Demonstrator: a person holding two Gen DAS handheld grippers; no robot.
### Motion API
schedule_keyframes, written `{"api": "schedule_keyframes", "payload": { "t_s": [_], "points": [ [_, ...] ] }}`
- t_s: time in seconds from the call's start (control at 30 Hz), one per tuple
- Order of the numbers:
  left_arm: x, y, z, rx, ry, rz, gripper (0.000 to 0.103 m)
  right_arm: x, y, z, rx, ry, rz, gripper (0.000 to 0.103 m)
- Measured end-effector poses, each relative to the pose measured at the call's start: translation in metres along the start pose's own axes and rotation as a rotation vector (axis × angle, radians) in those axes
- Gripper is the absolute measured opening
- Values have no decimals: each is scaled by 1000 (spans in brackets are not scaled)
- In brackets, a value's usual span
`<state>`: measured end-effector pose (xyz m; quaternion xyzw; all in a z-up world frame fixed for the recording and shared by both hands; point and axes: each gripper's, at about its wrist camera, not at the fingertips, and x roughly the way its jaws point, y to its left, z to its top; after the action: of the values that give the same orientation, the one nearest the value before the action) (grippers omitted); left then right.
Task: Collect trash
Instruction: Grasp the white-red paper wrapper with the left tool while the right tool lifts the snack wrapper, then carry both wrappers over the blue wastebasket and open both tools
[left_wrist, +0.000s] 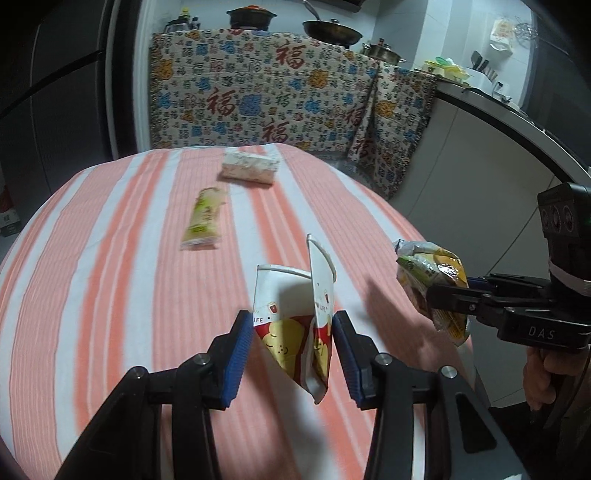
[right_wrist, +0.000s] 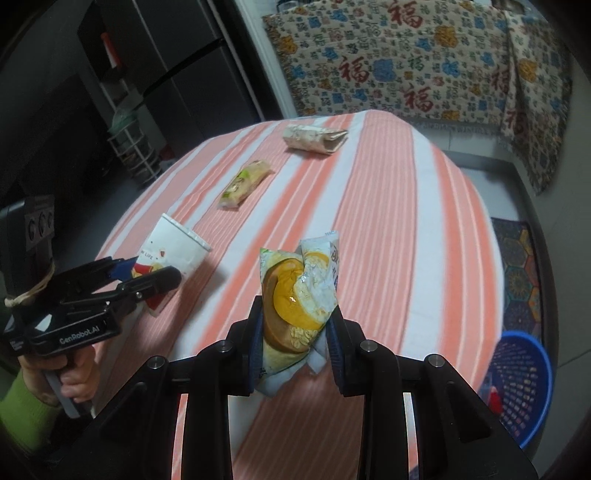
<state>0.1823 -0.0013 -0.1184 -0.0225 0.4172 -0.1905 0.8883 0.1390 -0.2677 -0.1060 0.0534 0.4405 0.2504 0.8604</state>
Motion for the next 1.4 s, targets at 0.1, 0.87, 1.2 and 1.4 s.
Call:
{"api": "schedule_keyframes", "payload": {
  "t_s": [0.1,0.87,1.2,1.4],
  "points": [
    [7,-22,9,24,3,-27,45,-15,-15,-1,43,-22,2,30],
    [137,-286,24,280,142,-314,46,-133,-243,-72,413,-45,-312,31],
    [198,-313,7,311,214,-307,49,-135,-279,-88,500,-43,-307,33],
    [228,-322,-4,315,236,-298,63,-143,-286,-89,541,-87,-310,53]
  ]
}}
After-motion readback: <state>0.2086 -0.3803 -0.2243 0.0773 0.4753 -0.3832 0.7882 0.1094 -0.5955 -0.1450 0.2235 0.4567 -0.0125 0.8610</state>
